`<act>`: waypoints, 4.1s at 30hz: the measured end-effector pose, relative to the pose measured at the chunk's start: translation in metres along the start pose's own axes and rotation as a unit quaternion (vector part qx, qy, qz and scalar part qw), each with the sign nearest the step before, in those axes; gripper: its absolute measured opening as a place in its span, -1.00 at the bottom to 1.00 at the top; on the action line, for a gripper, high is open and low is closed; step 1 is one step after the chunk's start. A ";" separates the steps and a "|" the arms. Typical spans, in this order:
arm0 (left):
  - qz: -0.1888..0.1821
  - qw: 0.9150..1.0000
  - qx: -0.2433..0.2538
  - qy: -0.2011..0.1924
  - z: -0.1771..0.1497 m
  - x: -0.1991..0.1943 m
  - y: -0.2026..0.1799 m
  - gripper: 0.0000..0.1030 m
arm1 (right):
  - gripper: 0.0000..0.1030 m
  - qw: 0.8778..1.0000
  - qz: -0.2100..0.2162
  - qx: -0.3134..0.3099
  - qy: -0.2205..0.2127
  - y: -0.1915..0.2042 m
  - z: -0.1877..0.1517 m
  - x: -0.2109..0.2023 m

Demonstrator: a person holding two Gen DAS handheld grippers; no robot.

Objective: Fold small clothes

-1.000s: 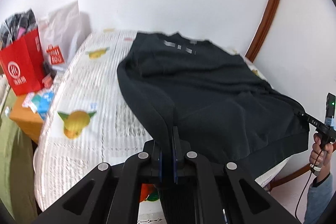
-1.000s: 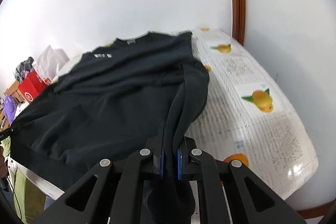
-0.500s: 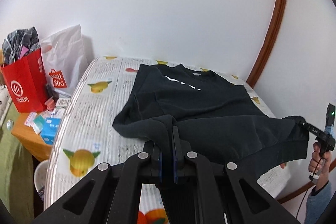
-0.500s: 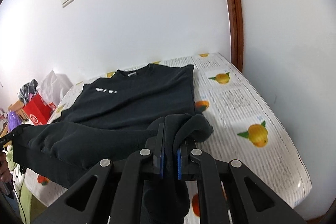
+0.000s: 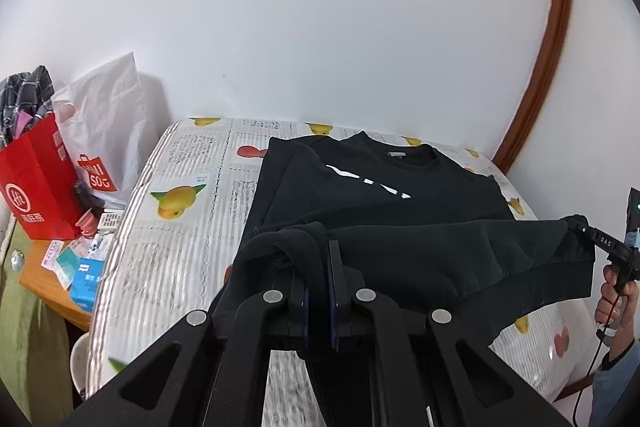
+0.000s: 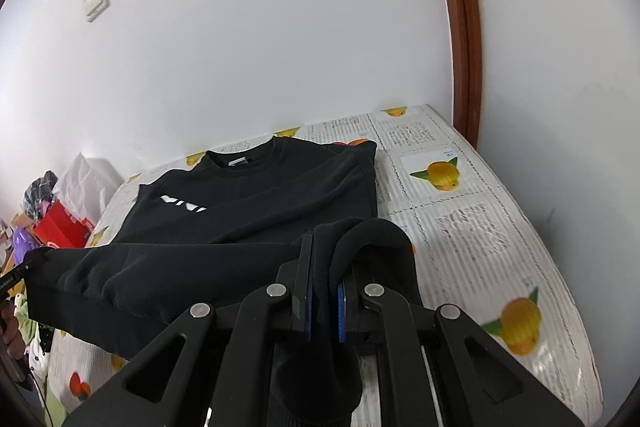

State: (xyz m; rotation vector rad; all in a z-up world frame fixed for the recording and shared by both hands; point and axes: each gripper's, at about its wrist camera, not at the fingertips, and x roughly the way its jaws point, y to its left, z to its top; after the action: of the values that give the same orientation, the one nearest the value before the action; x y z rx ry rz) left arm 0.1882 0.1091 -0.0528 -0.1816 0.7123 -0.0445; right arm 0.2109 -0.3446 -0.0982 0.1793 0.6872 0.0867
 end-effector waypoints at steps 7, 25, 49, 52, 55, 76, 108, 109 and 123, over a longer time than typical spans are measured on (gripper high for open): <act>0.012 1.000 -0.008 0.025 0.018 0.053 0.003 -0.86 | -0.84 1.000 -0.016 -0.003 0.027 0.000 0.017 0.055; 0.046 0.994 0.000 0.098 0.007 0.138 0.014 -0.84 | -0.83 0.994 -0.049 -0.008 0.099 -0.014 0.002 0.145; 0.030 0.994 -0.018 0.099 -0.008 0.087 0.030 -0.10 | -0.15 0.997 -0.054 -0.030 0.053 -0.019 -0.008 0.062; 0.041 0.994 -0.027 0.099 -0.022 0.077 0.048 -0.02 | -0.15 0.996 -0.065 -0.009 0.062 -0.040 -0.017 0.057; 0.043 0.992 -0.044 0.112 -0.034 0.078 0.065 -0.02 | -0.15 0.994 -0.081 0.007 0.077 -0.061 -0.029 0.060; 0.008 0.990 -0.049 0.131 -0.069 0.079 0.055 -0.71 | -0.85 0.991 -0.080 -0.001 0.103 -0.055 -0.055 0.075; -0.028 0.997 -0.025 0.066 -0.111 -0.038 0.022 -0.06 | -0.30 0.996 -0.050 -0.049 0.058 0.000 -0.111 -0.028; -0.032 0.997 -0.024 0.067 -0.111 -0.037 0.020 -0.06 | -0.30 0.996 -0.049 -0.049 0.063 0.002 -0.114 -0.023; -0.069 0.989 -0.054 0.121 -0.112 0.023 0.015 -0.38 | -0.70 0.994 -0.058 -0.060 0.067 -0.001 -0.121 -0.002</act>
State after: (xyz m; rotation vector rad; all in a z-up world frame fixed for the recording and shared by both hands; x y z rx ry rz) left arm 0.1316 0.1044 -0.1536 -0.3331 0.9435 -0.1632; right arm 0.1326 -0.3295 -0.1891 0.0189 0.8233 0.0286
